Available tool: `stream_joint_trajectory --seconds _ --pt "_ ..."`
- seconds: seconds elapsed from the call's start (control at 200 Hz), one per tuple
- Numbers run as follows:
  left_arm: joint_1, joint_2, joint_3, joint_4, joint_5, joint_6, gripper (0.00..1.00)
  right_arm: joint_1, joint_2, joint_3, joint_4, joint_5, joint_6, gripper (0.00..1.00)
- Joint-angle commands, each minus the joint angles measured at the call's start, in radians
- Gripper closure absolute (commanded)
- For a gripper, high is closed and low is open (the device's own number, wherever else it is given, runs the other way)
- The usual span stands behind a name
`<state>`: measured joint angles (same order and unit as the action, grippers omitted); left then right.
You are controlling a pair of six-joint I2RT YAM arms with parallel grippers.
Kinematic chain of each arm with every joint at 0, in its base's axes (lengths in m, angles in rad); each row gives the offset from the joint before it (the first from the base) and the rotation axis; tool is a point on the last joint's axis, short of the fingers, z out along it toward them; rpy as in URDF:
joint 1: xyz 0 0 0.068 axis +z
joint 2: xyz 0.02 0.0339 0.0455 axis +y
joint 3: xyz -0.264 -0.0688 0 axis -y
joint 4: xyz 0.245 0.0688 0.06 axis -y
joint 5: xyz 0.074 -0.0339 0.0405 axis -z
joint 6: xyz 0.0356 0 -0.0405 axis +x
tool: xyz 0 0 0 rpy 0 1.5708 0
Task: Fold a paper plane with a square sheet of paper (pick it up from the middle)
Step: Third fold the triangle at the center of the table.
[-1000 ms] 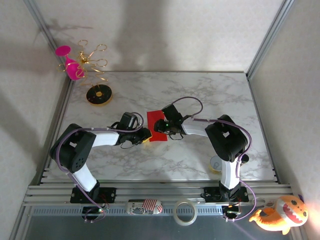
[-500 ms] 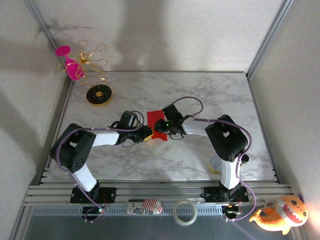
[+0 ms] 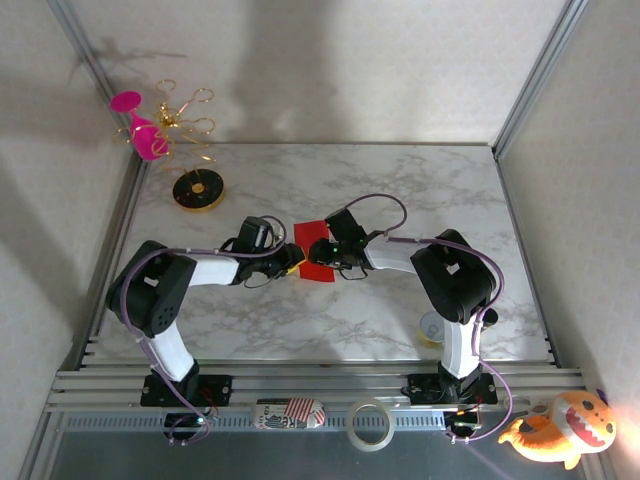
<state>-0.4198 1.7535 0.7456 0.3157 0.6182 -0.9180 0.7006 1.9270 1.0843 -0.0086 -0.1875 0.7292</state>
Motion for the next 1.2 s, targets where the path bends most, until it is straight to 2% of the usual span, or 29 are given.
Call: stream_joint_trajectory --seconds 0.0,0.185,0.446,0.586,0.671,0.766,0.891,1.001,1.197 --pt "0.01 0.031 0.035 0.034 0.008 -0.008 0.74 -0.001 0.059 -0.056 -0.094 0.007 -0.002 0.61" --pt "0.01 0.049 0.044 0.046 0.007 -0.04 0.79 -0.001 0.039 -0.065 -0.072 -0.004 -0.001 0.61" --pt "0.014 0.034 0.035 0.023 -0.02 -0.062 0.95 -0.033 -0.086 -0.082 0.025 0.025 -0.062 0.57" --pt "0.013 0.018 0.031 0.032 -0.028 -0.079 0.98 -0.027 -0.197 -0.14 0.122 0.072 -0.229 0.45" --pt "0.014 0.007 0.028 0.036 -0.031 -0.089 0.98 -0.012 -0.266 -0.199 0.182 0.124 -0.352 0.33" --pt "0.014 -0.005 0.022 0.042 -0.033 -0.102 0.99 0.026 -0.308 -0.233 0.214 0.178 -0.473 0.28" --pt "0.014 -0.023 0.008 0.059 -0.045 -0.126 0.99 0.083 -0.336 -0.295 0.308 0.265 -0.62 0.25" --pt "0.014 -0.025 0.002 0.066 -0.053 -0.139 0.98 0.147 -0.359 -0.403 0.501 0.288 -0.795 0.23" --pt "0.013 -0.029 -0.015 0.098 -0.037 -0.171 0.98 0.207 -0.298 -0.451 0.62 0.317 -0.939 0.24"
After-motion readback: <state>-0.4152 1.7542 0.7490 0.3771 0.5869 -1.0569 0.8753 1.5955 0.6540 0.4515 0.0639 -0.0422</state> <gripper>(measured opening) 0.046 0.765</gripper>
